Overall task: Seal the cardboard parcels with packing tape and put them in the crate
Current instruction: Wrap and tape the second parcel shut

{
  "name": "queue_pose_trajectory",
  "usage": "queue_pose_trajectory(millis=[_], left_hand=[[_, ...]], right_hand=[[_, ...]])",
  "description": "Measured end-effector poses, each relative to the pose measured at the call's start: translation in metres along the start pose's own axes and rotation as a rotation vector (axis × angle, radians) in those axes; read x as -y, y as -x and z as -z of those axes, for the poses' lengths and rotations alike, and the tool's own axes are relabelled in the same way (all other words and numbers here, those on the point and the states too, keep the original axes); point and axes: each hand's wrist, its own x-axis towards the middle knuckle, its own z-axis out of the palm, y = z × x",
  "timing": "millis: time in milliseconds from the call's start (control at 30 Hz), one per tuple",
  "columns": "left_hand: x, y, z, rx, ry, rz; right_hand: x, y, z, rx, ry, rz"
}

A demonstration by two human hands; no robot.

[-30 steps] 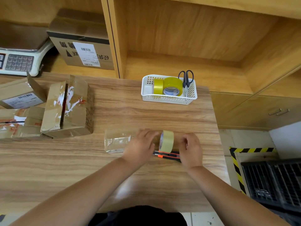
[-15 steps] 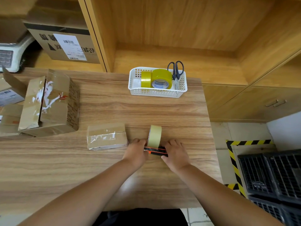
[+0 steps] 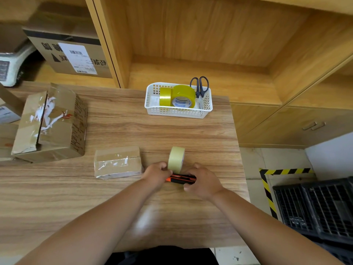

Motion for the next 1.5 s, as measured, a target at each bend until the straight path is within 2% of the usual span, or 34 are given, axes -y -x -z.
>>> queue_pose_trajectory(millis=[167, 367, 700, 900, 1033, 1100, 1267, 1367, 1500], left_hand=[[0.0, 0.005, -0.003, 0.015, 0.132, -0.004], [-0.006, 0.011, -0.005, 0.044, 0.29, 0.008], [-0.019, 0.016, 0.008, 0.043, 0.347, -0.074], [-0.026, 0.023, 0.005, -0.043, 0.381, -0.091], [-0.035, 0.023, 0.011, -0.082, 0.496, -0.108], [-0.043, 0.023, 0.019, -0.093, 0.507, -0.13], [-0.053, 0.02, 0.033, -0.074, 0.509, -0.125], [-0.052, 0.021, 0.036, -0.025, 0.587, -0.092], [-0.049, 0.023, 0.04, 0.04, 0.622, -0.055]], right_hand=[[0.0, 0.001, 0.013, 0.072, -0.127, 0.007], [0.0, 0.001, 0.022, 0.16, -0.213, -0.078], [0.008, -0.003, 0.028, 0.073, -0.107, -0.052], [0.009, -0.01, 0.031, 0.024, -0.127, -0.101], [0.013, -0.009, 0.027, 0.04, -0.032, -0.103], [0.009, -0.005, 0.021, -0.014, -0.028, -0.125], [-0.003, -0.005, 0.012, -0.154, 0.039, -0.216], [-0.008, -0.007, 0.011, -0.152, 0.136, -0.245], [-0.016, -0.01, 0.006, -0.109, 0.147, -0.257]])
